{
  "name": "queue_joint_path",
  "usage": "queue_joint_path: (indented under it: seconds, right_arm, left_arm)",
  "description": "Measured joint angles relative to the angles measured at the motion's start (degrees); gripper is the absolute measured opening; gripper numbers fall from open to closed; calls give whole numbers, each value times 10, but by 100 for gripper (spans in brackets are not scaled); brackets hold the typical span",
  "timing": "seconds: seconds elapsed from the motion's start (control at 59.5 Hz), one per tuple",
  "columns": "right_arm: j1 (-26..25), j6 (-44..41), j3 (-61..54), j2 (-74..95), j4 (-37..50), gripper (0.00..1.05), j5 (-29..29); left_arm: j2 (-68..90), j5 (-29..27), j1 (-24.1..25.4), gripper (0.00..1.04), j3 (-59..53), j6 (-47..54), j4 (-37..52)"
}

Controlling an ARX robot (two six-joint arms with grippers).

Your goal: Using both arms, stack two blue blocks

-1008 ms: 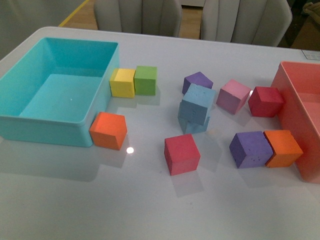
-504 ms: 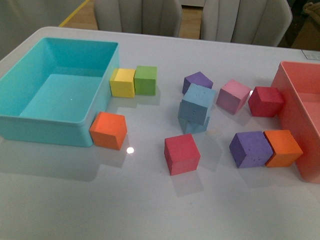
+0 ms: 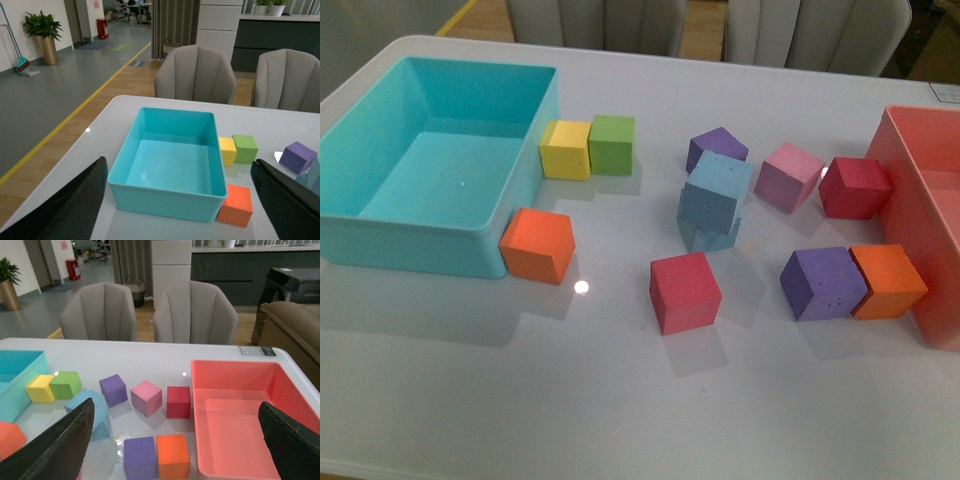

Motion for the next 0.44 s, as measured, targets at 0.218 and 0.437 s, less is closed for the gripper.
queue_joint_path:
  seconds: [0.218,0.437]
  right_arm:
    - [0,0,0,0,0,96,0]
    - [0,0,0,0,0,96,0]
  left_arm:
    - [0,0,0,96,0,1,0]
    - [0,0,0,96,0,1,0]
